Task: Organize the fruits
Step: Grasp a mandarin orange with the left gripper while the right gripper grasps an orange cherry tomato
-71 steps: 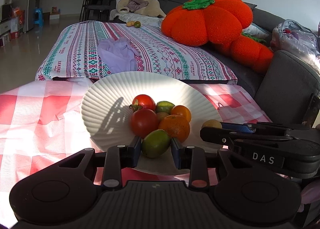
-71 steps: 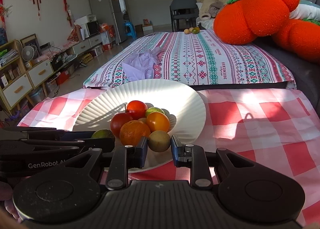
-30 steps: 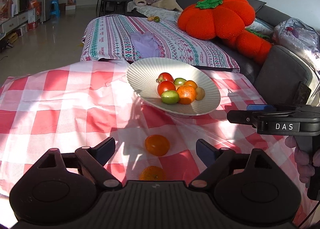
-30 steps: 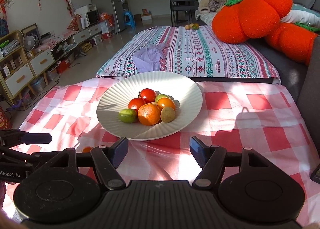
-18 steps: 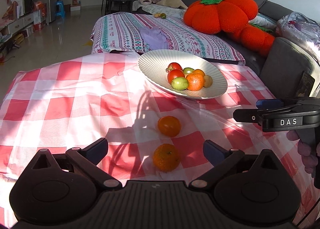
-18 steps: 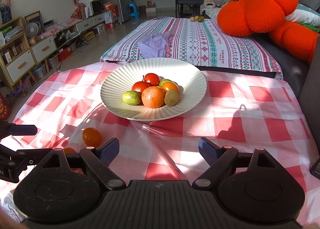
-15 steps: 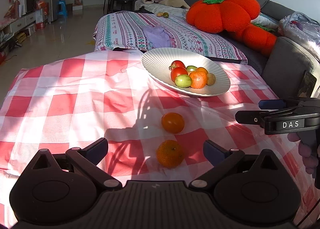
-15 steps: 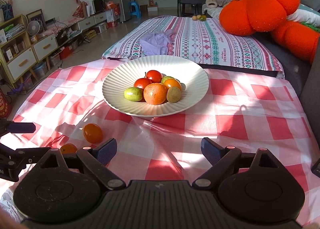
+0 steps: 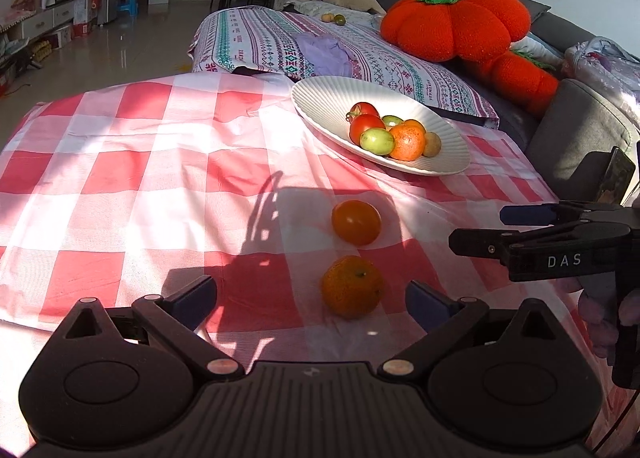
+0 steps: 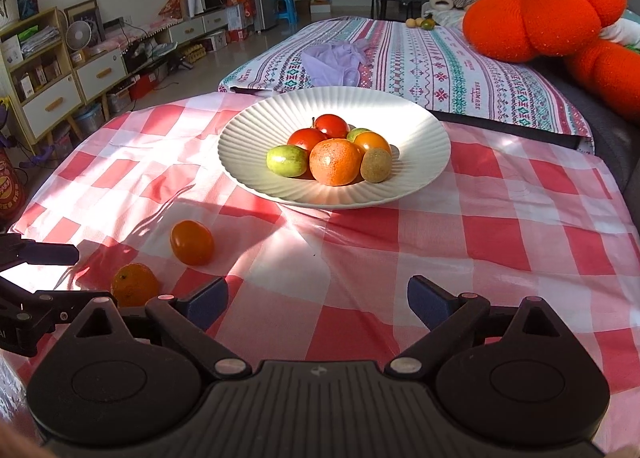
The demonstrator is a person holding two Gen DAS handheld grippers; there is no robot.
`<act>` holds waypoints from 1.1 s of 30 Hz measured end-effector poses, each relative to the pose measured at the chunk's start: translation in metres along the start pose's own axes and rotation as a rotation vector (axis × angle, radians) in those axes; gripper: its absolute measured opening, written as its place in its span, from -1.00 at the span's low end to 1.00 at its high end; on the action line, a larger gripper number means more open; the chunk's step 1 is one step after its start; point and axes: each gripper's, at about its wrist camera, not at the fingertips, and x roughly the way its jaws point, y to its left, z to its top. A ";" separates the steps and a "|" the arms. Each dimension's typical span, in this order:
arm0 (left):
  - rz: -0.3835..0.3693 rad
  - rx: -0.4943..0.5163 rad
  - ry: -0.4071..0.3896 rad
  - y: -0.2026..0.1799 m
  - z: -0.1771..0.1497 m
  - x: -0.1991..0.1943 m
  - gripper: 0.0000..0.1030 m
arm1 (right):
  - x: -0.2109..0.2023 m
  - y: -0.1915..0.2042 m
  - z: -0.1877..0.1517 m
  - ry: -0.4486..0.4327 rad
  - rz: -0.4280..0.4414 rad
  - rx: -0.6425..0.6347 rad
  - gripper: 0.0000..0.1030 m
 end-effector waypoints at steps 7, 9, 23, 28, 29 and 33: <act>-0.075 0.050 -0.027 -0.010 -0.005 0.001 0.55 | 0.003 0.006 -0.001 -0.024 0.024 -0.022 0.87; -0.082 0.051 -0.025 -0.012 -0.007 0.003 0.45 | 0.003 0.007 -0.001 -0.029 0.034 -0.022 0.87; -0.114 -0.006 -0.006 -0.005 -0.007 0.006 -0.27 | 0.009 0.020 0.001 -0.041 0.076 -0.044 0.86; -0.063 -0.011 0.026 -0.001 -0.005 0.003 -0.28 | 0.014 0.030 0.006 -0.060 0.101 -0.053 0.72; -0.058 -0.018 0.031 0.001 -0.004 0.003 -0.28 | 0.014 0.033 0.008 -0.065 0.112 -0.057 0.71; -0.030 -0.025 0.045 0.007 -0.002 0.001 -0.28 | 0.019 0.043 0.009 -0.067 0.133 -0.087 0.64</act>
